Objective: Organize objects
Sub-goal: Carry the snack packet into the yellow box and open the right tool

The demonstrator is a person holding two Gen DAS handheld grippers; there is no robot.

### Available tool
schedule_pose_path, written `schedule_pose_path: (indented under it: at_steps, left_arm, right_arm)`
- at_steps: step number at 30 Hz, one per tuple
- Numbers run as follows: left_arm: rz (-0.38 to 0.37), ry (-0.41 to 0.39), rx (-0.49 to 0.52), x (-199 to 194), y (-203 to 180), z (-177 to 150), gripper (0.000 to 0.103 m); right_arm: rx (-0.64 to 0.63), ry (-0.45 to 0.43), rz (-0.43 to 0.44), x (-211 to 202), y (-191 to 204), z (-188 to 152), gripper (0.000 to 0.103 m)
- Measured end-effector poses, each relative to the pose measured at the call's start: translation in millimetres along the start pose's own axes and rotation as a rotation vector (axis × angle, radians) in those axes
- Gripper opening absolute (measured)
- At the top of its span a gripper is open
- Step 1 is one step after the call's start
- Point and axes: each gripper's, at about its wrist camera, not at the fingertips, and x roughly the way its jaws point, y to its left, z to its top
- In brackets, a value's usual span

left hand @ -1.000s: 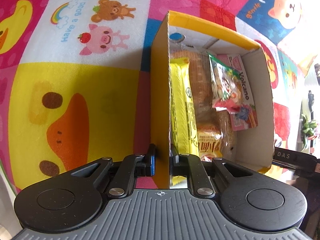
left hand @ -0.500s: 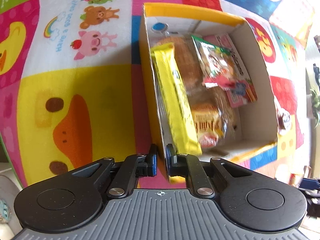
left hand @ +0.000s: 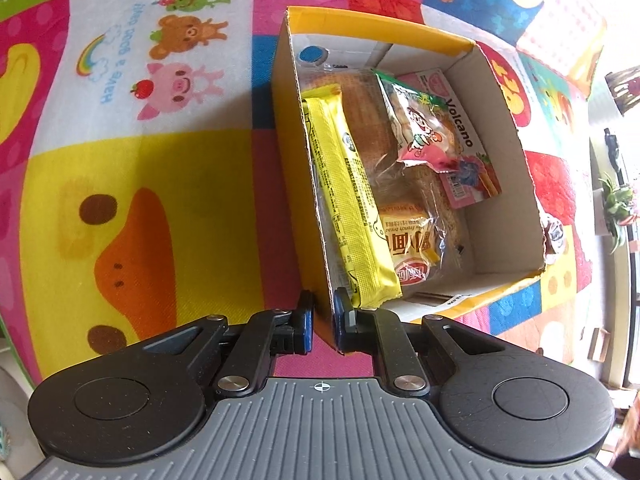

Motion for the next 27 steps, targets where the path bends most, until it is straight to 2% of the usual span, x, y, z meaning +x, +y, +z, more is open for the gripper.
schedule_pose_path:
  at_steps: [5, 11, 16, 20, 23, 27]
  left_arm:
    - [-0.012, -0.002, -0.017, -0.9, 4.6, 0.9, 0.013]
    - [-0.027, -0.005, -0.054, 0.1, 9.0, 4.6, 0.013]
    - [-0.040, -0.006, -0.076, -0.8, 12.9, 4.8, 0.013]
    - [-0.043, -0.005, -0.089, -0.3, 14.3, 4.9, 0.014]
    - [-0.039, -0.001, -0.105, -0.7, 15.1, 4.8, 0.014]
    - [-0.044, -0.002, -0.134, -0.5, 16.7, 6.7, 0.014]
  right_arm:
    - [-0.078, -0.006, 0.004, -5.7, 28.1, 3.8, 0.057]
    - [-0.104, -0.004, -0.002, -5.7, 36.7, 14.5, 0.057]
    - [-0.079, -0.033, 0.007, -1.8, 36.4, 44.0, 0.057]
    - [-0.051, -0.102, 0.035, 0.4, 42.5, 75.9, 0.057]
    - [-0.023, -0.146, 0.062, 1.8, 44.0, 93.8, 0.065]
    - [-0.073, -0.149, 0.034, 6.7, 35.8, 90.5, 0.067]
